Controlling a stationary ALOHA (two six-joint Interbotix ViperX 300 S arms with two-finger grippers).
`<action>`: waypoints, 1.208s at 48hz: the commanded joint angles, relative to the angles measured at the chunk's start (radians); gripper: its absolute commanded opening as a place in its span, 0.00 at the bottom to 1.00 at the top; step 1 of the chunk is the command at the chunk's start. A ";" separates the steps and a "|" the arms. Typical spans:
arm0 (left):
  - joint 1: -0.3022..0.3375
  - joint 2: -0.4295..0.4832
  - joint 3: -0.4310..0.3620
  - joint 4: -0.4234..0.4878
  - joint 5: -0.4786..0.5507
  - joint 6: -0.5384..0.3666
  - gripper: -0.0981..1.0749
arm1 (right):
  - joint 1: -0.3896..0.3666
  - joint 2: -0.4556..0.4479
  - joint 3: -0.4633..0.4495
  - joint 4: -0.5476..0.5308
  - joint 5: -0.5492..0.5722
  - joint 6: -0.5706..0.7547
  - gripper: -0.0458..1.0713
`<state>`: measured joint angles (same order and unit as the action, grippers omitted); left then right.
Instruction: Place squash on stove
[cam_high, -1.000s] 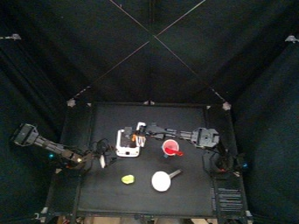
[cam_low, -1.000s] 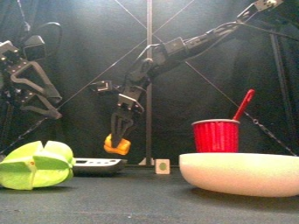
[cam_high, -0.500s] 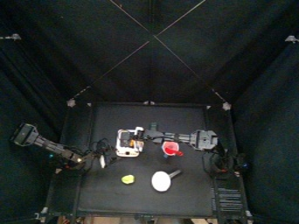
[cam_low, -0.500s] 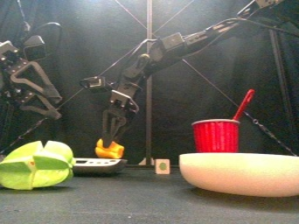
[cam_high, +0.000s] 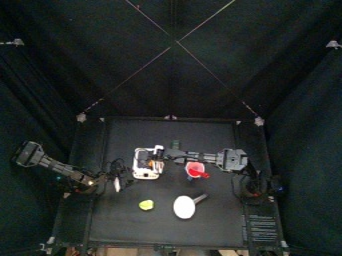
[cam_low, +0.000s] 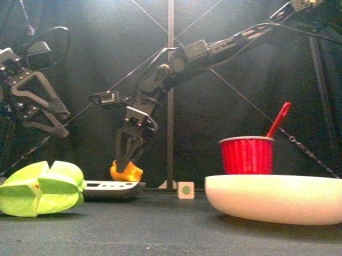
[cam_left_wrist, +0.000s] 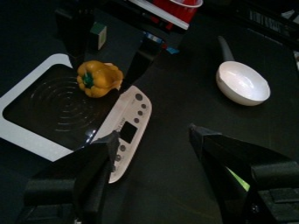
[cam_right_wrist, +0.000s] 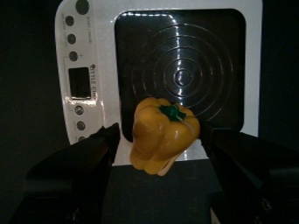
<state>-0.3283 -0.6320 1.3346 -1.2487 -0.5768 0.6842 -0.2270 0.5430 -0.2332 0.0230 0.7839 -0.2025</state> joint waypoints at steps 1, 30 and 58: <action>-0.002 0.002 -0.009 0.003 -0.003 0.002 0.91 | 0.021 -0.029 -0.031 0.003 0.008 0.003 0.94; -0.002 0.002 -0.009 0.003 -0.003 0.000 0.91 | 0.060 -0.025 -0.055 -0.057 0.044 0.057 0.94; -0.002 0.002 -0.006 0.003 -0.003 0.000 0.91 | 0.048 -0.006 -0.044 -0.035 0.044 0.054 0.94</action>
<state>-0.3283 -0.6305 1.3361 -1.2487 -0.5768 0.6842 -0.1687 0.5645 -0.2654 -0.0245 0.8345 -0.1473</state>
